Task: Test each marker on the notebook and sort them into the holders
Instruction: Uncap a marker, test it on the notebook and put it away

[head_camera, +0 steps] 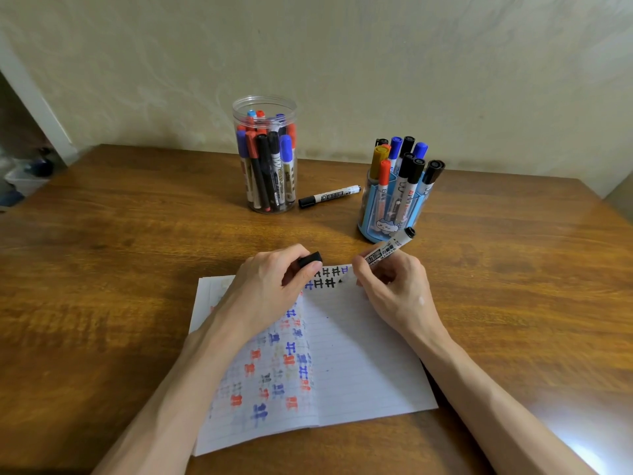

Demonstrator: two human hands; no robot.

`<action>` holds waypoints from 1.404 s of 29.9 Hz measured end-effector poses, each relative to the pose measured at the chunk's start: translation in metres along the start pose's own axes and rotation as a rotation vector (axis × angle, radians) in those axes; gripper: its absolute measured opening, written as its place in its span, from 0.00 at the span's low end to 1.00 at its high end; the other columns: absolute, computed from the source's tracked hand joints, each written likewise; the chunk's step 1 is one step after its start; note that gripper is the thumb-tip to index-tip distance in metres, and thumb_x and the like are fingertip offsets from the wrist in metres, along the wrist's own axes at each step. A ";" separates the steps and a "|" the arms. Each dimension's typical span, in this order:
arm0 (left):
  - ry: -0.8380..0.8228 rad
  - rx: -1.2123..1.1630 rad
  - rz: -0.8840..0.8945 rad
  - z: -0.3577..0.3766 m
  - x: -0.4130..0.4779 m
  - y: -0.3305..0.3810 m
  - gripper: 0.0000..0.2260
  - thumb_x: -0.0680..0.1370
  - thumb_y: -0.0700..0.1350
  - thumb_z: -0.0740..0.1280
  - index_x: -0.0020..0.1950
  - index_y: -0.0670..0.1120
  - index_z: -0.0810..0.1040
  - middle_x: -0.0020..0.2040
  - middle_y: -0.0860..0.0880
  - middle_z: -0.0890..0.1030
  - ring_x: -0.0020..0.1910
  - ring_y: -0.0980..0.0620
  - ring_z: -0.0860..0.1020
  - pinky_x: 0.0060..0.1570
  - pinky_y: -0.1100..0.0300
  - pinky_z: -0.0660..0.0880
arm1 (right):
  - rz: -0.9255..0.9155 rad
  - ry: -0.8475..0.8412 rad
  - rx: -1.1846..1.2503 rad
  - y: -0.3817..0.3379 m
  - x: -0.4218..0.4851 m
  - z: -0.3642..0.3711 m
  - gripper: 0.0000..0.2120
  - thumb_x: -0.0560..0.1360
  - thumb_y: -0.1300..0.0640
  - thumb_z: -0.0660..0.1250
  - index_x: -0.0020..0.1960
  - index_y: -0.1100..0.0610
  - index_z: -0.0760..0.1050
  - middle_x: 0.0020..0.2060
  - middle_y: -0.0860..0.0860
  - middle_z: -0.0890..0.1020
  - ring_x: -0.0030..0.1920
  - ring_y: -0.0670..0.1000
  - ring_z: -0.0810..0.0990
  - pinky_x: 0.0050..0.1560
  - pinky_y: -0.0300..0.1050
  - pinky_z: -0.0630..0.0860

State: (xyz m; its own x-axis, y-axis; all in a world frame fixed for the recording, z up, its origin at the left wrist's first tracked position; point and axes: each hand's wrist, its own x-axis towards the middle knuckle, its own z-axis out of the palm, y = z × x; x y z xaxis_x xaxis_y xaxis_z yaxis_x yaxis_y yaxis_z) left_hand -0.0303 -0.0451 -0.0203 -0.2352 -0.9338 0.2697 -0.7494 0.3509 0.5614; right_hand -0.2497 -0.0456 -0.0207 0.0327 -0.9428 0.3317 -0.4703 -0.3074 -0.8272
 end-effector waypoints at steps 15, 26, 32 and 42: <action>0.012 -0.031 0.028 -0.002 0.000 0.004 0.13 0.82 0.53 0.66 0.66 0.56 0.78 0.55 0.64 0.78 0.51 0.65 0.77 0.48 0.67 0.77 | 0.039 -0.005 0.002 0.002 0.001 -0.002 0.09 0.78 0.58 0.70 0.39 0.53 0.79 0.31 0.40 0.82 0.30 0.41 0.77 0.31 0.32 0.70; 0.006 -0.127 0.048 -0.001 -0.001 0.008 0.10 0.79 0.52 0.69 0.61 0.55 0.79 0.55 0.58 0.84 0.56 0.61 0.81 0.52 0.60 0.82 | -0.011 -0.068 0.395 -0.011 0.000 -0.008 0.08 0.83 0.58 0.69 0.53 0.64 0.80 0.39 0.57 0.87 0.35 0.50 0.85 0.39 0.34 0.76; 0.015 -0.190 0.053 -0.004 -0.003 0.011 0.17 0.77 0.61 0.62 0.60 0.55 0.79 0.50 0.60 0.82 0.48 0.57 0.82 0.46 0.54 0.81 | 0.054 -0.131 0.427 -0.010 -0.002 -0.010 0.06 0.79 0.57 0.75 0.53 0.59 0.84 0.38 0.49 0.86 0.36 0.46 0.81 0.38 0.36 0.76; 0.064 -0.243 0.041 -0.008 -0.001 0.008 0.08 0.81 0.49 0.66 0.60 0.52 0.80 0.51 0.59 0.82 0.54 0.64 0.80 0.43 0.69 0.78 | 0.275 -0.321 0.472 -0.010 0.005 -0.025 0.11 0.82 0.54 0.70 0.58 0.57 0.86 0.47 0.56 0.88 0.41 0.51 0.83 0.39 0.45 0.79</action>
State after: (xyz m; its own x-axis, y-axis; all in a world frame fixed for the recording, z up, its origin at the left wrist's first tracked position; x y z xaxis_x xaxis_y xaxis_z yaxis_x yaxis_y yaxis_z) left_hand -0.0309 -0.0411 -0.0096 -0.2174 -0.9147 0.3408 -0.5675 0.4025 0.7183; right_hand -0.2667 -0.0437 0.0001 0.2635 -0.9646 -0.0132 -0.0616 -0.0032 -0.9981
